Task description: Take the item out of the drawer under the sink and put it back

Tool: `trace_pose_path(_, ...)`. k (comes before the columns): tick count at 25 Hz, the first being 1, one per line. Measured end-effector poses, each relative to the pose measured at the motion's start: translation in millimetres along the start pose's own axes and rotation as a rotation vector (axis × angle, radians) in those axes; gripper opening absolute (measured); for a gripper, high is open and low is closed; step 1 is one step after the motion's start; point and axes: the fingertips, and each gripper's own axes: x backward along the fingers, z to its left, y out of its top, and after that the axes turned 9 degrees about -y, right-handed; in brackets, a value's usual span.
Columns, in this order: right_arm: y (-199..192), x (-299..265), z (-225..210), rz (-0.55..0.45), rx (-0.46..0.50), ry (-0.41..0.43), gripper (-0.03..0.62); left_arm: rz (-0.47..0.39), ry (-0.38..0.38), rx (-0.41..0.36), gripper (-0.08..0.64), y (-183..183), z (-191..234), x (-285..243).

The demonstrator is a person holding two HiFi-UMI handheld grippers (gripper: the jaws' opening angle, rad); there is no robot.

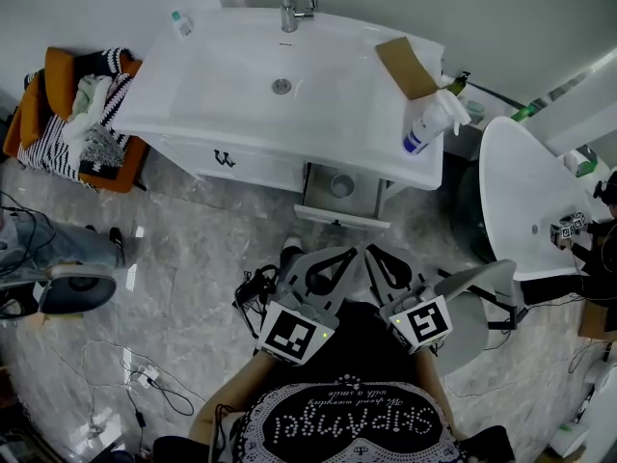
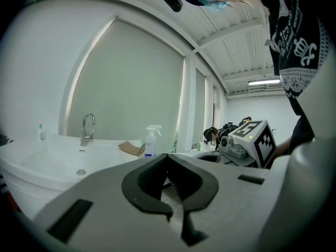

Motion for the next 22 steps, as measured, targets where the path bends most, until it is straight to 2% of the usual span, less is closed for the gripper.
trace_pose_path(22, 0.0, -0.4, -11.3, 0.001, -0.01, -0.019, 0.02, 0.002, -0.006, -0.004, 0.0, 2.7, 2.7, -9.4)
